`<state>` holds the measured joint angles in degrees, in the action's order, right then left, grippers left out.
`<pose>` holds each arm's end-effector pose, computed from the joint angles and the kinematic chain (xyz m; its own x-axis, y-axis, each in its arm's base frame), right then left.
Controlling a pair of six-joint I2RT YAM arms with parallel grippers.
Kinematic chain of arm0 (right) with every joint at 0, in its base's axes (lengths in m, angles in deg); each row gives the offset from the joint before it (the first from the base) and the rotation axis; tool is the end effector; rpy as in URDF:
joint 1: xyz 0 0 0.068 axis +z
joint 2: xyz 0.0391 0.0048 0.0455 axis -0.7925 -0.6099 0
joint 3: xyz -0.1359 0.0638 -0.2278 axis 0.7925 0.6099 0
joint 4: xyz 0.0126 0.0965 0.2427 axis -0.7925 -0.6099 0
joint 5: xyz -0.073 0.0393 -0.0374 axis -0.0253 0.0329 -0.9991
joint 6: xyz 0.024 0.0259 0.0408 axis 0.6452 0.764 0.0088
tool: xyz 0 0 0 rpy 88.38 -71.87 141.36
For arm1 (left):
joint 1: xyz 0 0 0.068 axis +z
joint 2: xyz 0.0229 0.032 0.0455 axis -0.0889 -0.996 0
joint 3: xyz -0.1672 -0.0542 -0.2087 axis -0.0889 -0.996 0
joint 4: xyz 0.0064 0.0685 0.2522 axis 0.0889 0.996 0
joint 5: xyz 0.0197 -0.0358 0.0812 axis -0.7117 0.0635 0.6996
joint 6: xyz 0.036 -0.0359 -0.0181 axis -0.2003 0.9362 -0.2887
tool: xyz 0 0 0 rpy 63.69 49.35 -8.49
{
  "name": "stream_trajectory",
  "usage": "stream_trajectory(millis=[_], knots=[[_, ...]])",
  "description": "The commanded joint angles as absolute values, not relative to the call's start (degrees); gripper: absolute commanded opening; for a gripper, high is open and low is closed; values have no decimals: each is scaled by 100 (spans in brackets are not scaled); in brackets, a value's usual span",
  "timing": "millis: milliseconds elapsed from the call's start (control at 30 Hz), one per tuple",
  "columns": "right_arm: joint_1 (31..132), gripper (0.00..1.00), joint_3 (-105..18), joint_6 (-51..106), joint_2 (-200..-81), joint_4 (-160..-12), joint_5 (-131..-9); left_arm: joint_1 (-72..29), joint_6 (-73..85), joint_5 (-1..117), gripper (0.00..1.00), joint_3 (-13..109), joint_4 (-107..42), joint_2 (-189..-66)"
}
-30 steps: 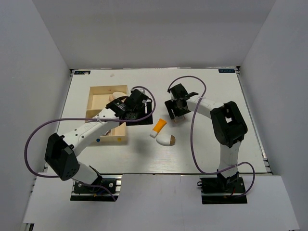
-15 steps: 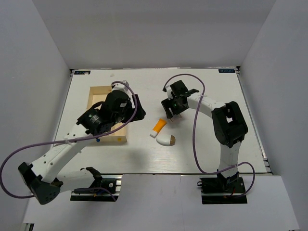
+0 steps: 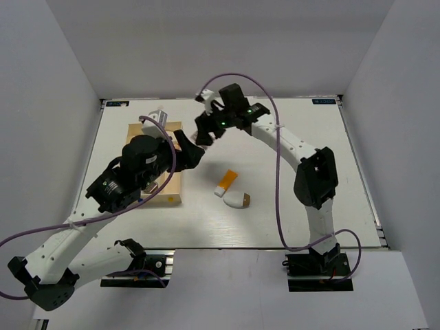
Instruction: Organize the makeup
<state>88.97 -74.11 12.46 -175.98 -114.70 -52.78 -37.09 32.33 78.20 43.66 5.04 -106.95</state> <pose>0.3698 0.2930 0.3006 -0.3884 -0.4448 -0.8070 -0.8660 0.4755 0.1547 0.1481 -0.1243 0.4001 -0.5414 -0.3183 -0.7782 0.2310 0.8337 -0.5017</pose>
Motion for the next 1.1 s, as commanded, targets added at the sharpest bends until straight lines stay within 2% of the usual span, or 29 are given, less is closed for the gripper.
stream_trajectory(millis=[0,133,267,500,600,633,667,767,900,1067], knots=[[9512,8,-8468,1358,-18124,-11368,-4226,-3735,3047,7470,83,4372,1,-10496],[10030,9,-9165,1947,-18750,-10754,-3663,-3735,2986,7039,82,3996,-849,-10032],[10348,9,-9220,2519,-19189,-9569,-3170,-3735,2960,7003,81,4038,-809,-9802],[10849,9,-9219,3212,-19735,-7854,-3696,-3735,2951,7179,81,4135,-360,-9582],[10990,19,-9412,3354,-20068,-7518,-4206,-3735,2977,7223,81,4073,-298,-9521],[11016,32,-9465,3241,-20182,-7527,-4363,-3735,2995,7232,81,4073,-263,-9521],[11086,37,-9474,3188,-20210,-7527,-4443,-3735,3012,7223,81,4082,-237,-9529],[11192,65,-9448,2854,-20280,-7615,-4654,-3735,3039,7275,81,4091,-140,-9521],[11166,80,-9351,2538,-20254,-7773,-4725,-3683,3083,7311,81,4091,-131,-9468],[11052,89,-9272,2072,-20070,-7835,-4831,-3682,3135,7258,81,4091,-131,-9468]])
